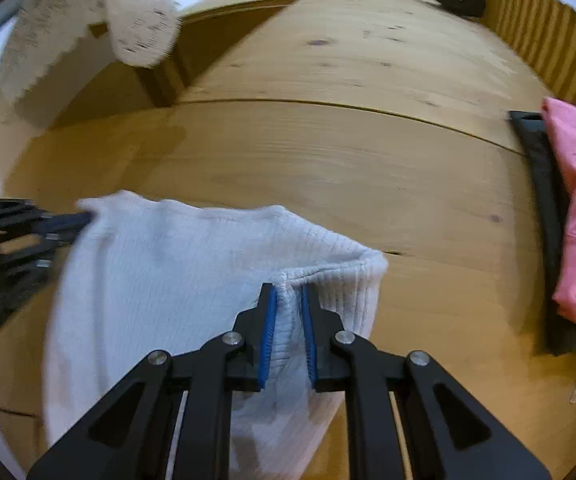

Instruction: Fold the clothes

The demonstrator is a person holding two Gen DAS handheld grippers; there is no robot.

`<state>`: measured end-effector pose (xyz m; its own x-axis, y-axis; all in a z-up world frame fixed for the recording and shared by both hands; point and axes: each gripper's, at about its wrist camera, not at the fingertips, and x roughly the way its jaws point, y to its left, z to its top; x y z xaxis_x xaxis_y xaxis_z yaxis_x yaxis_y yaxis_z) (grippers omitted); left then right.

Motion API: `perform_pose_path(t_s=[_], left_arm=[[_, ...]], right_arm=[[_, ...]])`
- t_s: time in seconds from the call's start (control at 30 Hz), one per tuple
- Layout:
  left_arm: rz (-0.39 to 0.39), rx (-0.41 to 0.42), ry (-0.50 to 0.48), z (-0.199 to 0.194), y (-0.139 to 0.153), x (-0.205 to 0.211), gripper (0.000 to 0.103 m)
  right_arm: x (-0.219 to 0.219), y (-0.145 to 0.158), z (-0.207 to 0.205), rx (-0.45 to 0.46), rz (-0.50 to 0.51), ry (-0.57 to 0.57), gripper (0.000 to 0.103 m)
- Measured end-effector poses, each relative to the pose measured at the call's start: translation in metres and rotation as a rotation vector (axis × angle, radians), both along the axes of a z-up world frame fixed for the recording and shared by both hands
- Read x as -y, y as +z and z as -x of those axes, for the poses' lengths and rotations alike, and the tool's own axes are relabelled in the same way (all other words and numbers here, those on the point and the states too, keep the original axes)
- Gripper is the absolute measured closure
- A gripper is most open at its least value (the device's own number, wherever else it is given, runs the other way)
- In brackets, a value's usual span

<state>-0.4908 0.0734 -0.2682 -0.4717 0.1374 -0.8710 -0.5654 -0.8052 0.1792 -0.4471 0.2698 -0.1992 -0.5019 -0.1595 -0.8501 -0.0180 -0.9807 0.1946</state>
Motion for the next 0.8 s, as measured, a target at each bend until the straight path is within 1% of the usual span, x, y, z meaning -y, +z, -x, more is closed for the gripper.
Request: perform_pose_path(t_s=[0.07,0.13,0.17,0.2,0.27,0.33,0.4,0.43,0.47,0.5,0.53,0.57,0.6,0.63,0.7,0.73,0.77,0.8], left_arm=[[-0.006,-0.017,-0.010,-0.002,0.008,-0.003,0.103],[-0.011,-0.034,-0.020,-0.003,0.016,-0.006,0.098],[-0.018,-0.044,-0.022,-0.006,0.023,-0.006,0.096],[-0.034,-0.053,-0.021,-0.014,0.034,-0.002,0.096],[-0.080,-0.062,-0.023,-0.039,0.060,0.014,0.096],[-0.125,-0.066,-0.027,-0.070,0.086,0.032,0.095],[-0.133,-0.065,-0.041,-0.129,0.107,0.058,0.095],[-0.131,-0.069,-0.048,-0.161,0.117,0.070,0.094],[-0.134,-0.069,-0.053,-0.191,0.126,0.082,0.090],[-0.144,-0.062,-0.054,-0.221,0.132,0.093,0.086],[-0.153,-0.055,-0.055,-0.250,0.139,0.104,0.086],[-0.166,-0.038,-0.059,-0.279,0.143,0.113,0.082],[-0.183,-0.007,-0.068,-0.308,0.145,0.119,0.077],[-0.198,0.021,-0.074,-0.334,0.143,0.123,0.075],[-0.219,0.079,-0.082,-0.377,0.130,0.119,0.071],[-0.229,0.126,-0.094,-0.391,0.117,0.111,0.070],[-0.232,0.167,-0.102,-0.402,0.102,0.101,0.070],[-0.230,0.188,-0.099,-0.409,0.088,0.091,0.070]], right_arm=[[-0.007,0.018,-0.012,-0.068,0.105,-0.016,0.090],[-0.014,0.033,-0.035,-0.104,0.190,-0.030,0.090],[-0.015,0.039,-0.049,-0.103,0.209,-0.024,0.090],[-0.015,0.043,-0.066,-0.104,0.214,-0.022,0.090],[-0.010,0.058,-0.118,-0.096,0.239,0.013,0.090],[-0.006,0.068,-0.172,-0.070,0.218,0.028,0.089],[0.000,0.078,-0.227,-0.045,0.177,0.041,0.089],[0.004,0.084,-0.257,-0.045,0.148,0.037,0.086],[0.008,0.090,-0.287,-0.046,0.120,0.032,0.078],[0.012,0.094,-0.316,-0.049,0.109,0.031,0.073],[0.016,0.099,-0.344,-0.052,0.101,0.030,0.061],[0.021,0.099,-0.363,-0.051,0.101,0.027,0.051],[0.027,0.098,-0.380,-0.050,0.101,0.023,0.049],[0.033,0.093,-0.399,-0.045,0.113,0.010,0.048],[0.043,0.073,-0.418,-0.013,0.128,-0.008,0.048],[0.050,0.060,-0.426,0.007,0.127,-0.017,0.048],[0.058,0.048,-0.429,0.017,0.096,-0.018,0.048],[0.067,0.037,-0.433,0.024,0.061,-0.019,0.048]])
